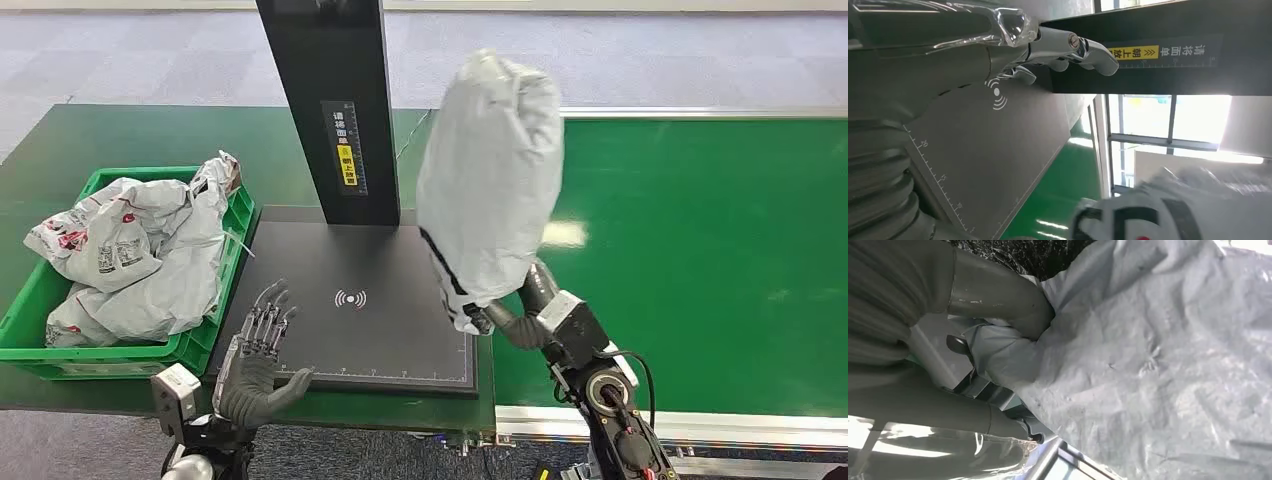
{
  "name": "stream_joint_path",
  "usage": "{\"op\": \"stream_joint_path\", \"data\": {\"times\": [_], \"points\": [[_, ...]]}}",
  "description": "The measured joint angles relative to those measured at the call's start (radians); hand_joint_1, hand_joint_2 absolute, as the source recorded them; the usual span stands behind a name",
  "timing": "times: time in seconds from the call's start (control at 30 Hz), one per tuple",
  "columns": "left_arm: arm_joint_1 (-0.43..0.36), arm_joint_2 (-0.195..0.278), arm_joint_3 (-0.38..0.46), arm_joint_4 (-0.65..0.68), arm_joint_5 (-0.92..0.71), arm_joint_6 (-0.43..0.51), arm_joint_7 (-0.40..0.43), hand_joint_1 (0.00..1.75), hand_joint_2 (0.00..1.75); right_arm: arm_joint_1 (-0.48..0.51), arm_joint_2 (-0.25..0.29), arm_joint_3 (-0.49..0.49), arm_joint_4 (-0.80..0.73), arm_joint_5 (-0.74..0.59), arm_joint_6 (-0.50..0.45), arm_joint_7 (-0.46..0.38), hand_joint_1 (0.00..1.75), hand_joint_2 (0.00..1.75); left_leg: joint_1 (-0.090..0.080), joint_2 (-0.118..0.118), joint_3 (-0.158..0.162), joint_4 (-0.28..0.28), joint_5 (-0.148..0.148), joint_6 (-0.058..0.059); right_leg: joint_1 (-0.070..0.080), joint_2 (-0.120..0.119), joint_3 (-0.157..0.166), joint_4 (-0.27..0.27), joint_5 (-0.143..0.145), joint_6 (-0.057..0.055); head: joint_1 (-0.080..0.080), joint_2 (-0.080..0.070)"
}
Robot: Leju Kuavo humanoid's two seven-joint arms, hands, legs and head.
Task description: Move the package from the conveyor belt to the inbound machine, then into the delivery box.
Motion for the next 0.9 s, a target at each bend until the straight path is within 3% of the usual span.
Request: {"op": "stream_joint_path", "data": {"times": [0.2, 0.33, 0.47, 0.67, 0.9], "points": [[-0.007, 0.005, 0.002, 0.012, 0.0, -0.005, -0.002, 0.0, 1.75, -0.072, -0.012, 0.079, 0.122, 0.042, 0.031, 0.033, 1.75, 1.75, 0.0, 0.0, 0.0, 0.0, 0.0, 0.0, 0.0, 0.0, 0.0, 0.0, 0.0, 0.0, 0.0, 0.0], [0.005, 0.009, 0.015, 0.0, 0.005, 0.009, -0.002, 0.0, 1.75, -0.142, -0.019, 0.142, 0.225, 0.186, -0.071, 0.124, 1.7, 1.75, 0.0, 0.0, 0.0, 0.0, 0.0, 0.0, 0.0, 0.0, 0.0, 0.0, 0.0, 0.0, 0.0, 0.0], [0.016, 0.009, 0.047, -0.04, -0.019, 0.096, 0.013, 0.0, 1.75, -0.182, -0.028, 0.185, 0.289, 0.268, -0.166, 0.197, 0.06, 1.75, 0.0, -0.001, 0.0, 0.0, 0.0, 0.0, 0.0, 0.0, 0.0, 0.0, 0.0, 0.0, 0.0, 0.0], [0.015, -0.005, 0.109, -0.128, -0.125, 0.408, 0.025, 0.0, 1.75, -0.175, -0.042, 0.187, 0.308, 0.277, -0.249, 0.234, 0.0, 1.75, 0.0, -0.001, 0.0, 0.0, 0.0, 0.0, 0.0, 0.0, -0.001, 0.0, 0.0, 0.0, 0.0, 0.0], [0.017, -0.013, 0.129, -0.171, -0.146, 0.498, 0.007, 0.0, 1.75, -0.156, -0.05, 0.179, 0.309, 0.269, -0.263, 0.23, 0.0, 1.75, 0.0, -0.001, 0.0, 0.0, 0.0, 0.0, 0.0, 0.0, -0.001, 0.0, 0.0, 0.0, 0.0, 0.0]]}}
